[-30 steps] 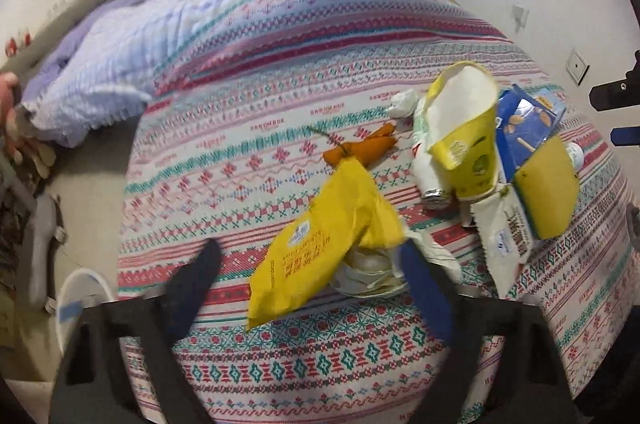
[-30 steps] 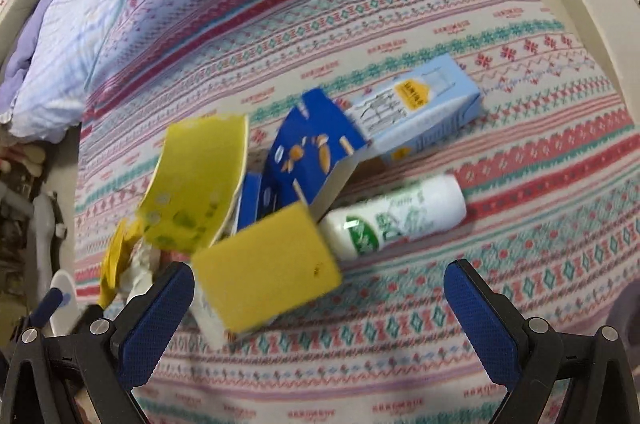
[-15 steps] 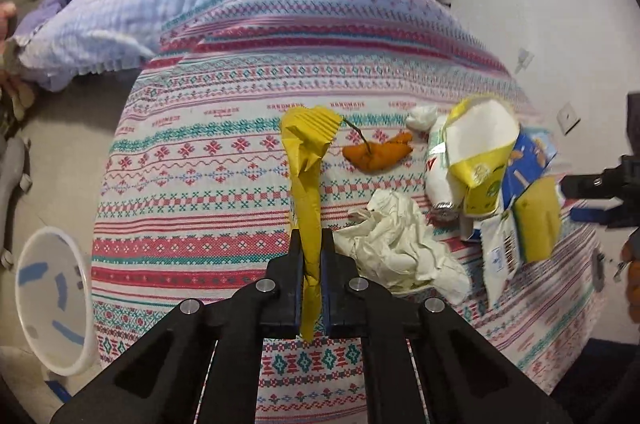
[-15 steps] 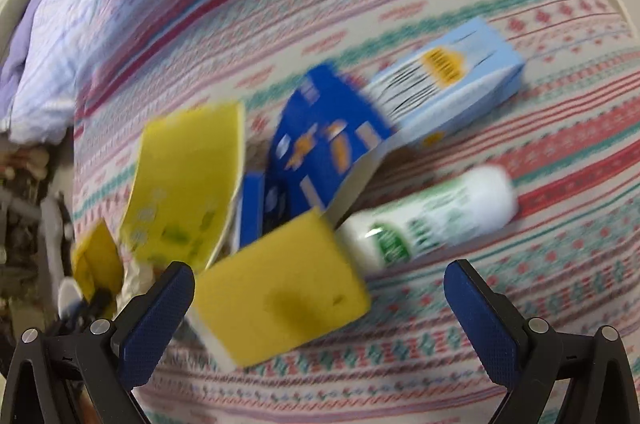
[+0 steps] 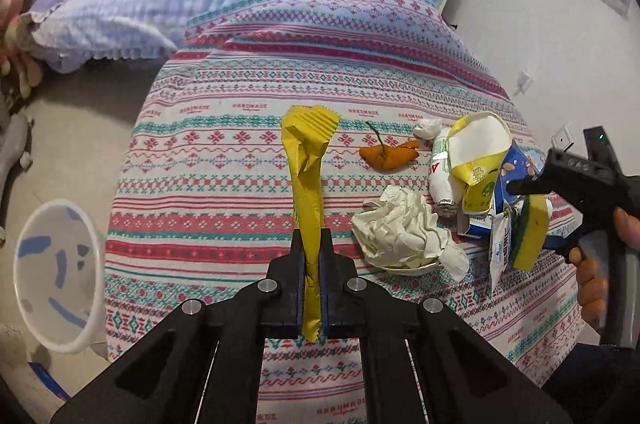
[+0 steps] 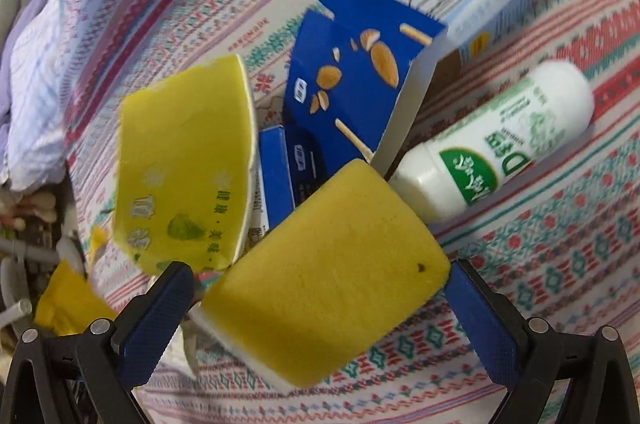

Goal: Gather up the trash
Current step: 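Grasp the yellow wrapper with the left gripper while the right gripper grasps the yellow sponge, then carry wrapper and sponge to the white wastebasket and open both grippers, then grasp the crumpled white tissue with the left gripper, then lift the tissue with the left gripper while the right gripper grasps the nut snack packet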

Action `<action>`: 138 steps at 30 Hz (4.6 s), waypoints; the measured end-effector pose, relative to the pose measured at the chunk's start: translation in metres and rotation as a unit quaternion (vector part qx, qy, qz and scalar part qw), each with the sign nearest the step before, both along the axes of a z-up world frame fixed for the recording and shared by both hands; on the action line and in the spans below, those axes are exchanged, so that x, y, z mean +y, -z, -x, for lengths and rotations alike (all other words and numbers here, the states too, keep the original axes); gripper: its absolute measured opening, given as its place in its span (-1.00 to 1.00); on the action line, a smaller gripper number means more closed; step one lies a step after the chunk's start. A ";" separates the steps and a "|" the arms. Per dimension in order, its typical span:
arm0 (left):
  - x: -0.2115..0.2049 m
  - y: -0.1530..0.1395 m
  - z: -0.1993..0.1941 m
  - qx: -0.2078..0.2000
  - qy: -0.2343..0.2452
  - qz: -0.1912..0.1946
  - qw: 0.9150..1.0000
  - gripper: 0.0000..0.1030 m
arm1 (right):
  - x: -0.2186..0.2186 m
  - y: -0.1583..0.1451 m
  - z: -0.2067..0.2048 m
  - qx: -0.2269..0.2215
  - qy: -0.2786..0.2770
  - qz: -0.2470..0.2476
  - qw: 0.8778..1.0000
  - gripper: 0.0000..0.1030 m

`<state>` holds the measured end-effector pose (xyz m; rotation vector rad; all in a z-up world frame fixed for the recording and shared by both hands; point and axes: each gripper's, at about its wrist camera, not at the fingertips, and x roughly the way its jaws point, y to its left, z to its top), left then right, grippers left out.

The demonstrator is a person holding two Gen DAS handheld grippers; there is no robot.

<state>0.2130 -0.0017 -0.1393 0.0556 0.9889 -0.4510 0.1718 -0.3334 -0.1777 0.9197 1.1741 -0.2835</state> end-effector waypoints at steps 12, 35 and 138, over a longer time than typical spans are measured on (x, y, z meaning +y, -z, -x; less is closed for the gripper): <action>0.073 -0.031 0.010 -0.013 -0.028 0.076 0.997 -0.90 | 0.009 -0.026 0.023 -0.025 0.051 -0.008 0.998 0.17; 0.295 0.025 -0.036 0.129 -0.246 0.103 0.955 -0.90 | 0.195 -0.050 -0.025 -0.166 -0.199 0.077 0.963 0.16; -0.008 0.021 -0.016 0.096 -0.022 0.107 0.989 -0.26 | 0.057 0.009 -0.007 0.018 -0.090 0.040 0.995 0.70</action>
